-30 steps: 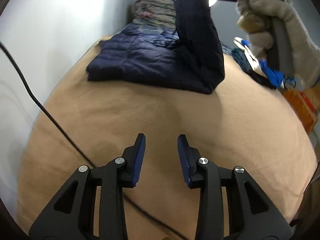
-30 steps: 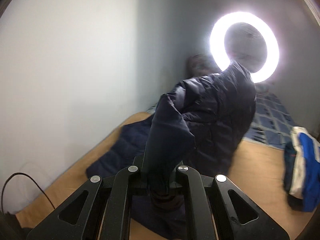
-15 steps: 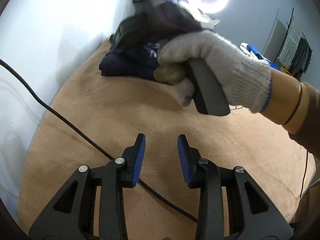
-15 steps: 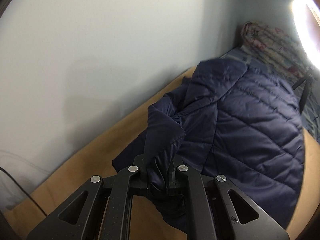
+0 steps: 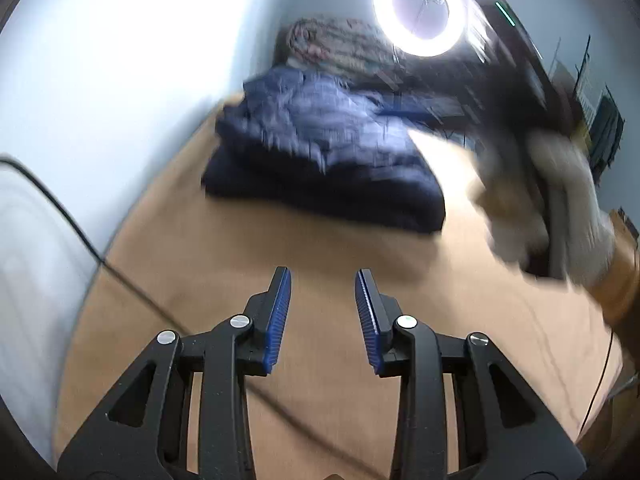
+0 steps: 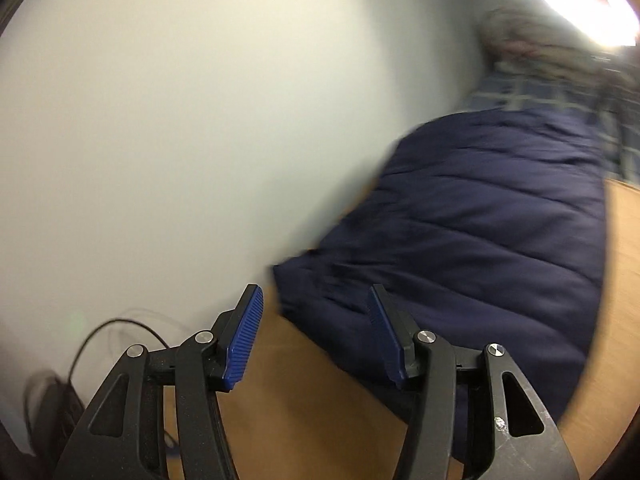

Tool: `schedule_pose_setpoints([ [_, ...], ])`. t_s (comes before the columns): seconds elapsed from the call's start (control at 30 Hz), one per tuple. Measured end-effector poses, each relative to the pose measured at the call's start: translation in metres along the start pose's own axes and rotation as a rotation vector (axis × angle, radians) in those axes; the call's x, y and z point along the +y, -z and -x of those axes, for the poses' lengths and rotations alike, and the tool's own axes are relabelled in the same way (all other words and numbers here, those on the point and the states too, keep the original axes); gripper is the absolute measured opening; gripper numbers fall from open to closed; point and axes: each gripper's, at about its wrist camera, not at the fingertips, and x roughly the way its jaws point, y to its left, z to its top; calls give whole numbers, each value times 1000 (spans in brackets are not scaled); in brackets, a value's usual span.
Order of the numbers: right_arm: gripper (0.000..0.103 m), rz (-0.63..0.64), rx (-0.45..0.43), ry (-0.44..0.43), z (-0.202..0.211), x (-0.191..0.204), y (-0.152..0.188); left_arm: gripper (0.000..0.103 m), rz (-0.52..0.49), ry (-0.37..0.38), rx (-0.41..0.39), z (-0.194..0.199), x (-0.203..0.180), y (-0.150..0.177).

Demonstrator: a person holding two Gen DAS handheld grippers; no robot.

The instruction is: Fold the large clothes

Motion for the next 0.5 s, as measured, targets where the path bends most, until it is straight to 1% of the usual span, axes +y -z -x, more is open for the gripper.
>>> schedule_pose_setpoints([
  [0.03,54,-24,-10,22,9,-5,2,33,-8,-15,-26,0,-1,-10],
  [0.07,55,-57,-21,63,22,-22,8,34,-15,-29,-52,-1,-3,-21],
  [0.13,65,-104,-41,131,38,-50,12,34,-21,-57,-101,-8,-5,-46],
  [0.17,67,-133,-47,159,47,-66,19,34,-13,-74,-123,-14,-2,-58],
  [0.23,70,-203,-37,171,56,-95,32,33,27,-110,-153,-29,5,-77],
  [0.3,70,-274,-26,145,59,-117,41,33,43,-183,-167,-53,11,-92],
  [0.33,70,-303,-20,128,58,-126,44,33,43,-207,-165,-59,14,-94],
  [0.37,71,-326,-10,110,55,-133,49,33,39,-250,-150,-73,18,-95],
  [0.43,71,-339,6,87,45,-135,55,33,36,-306,-104,-98,26,-96],
  [0.5,71,-330,24,60,33,-130,56,33,44,-374,-32,-125,40,-88],
])
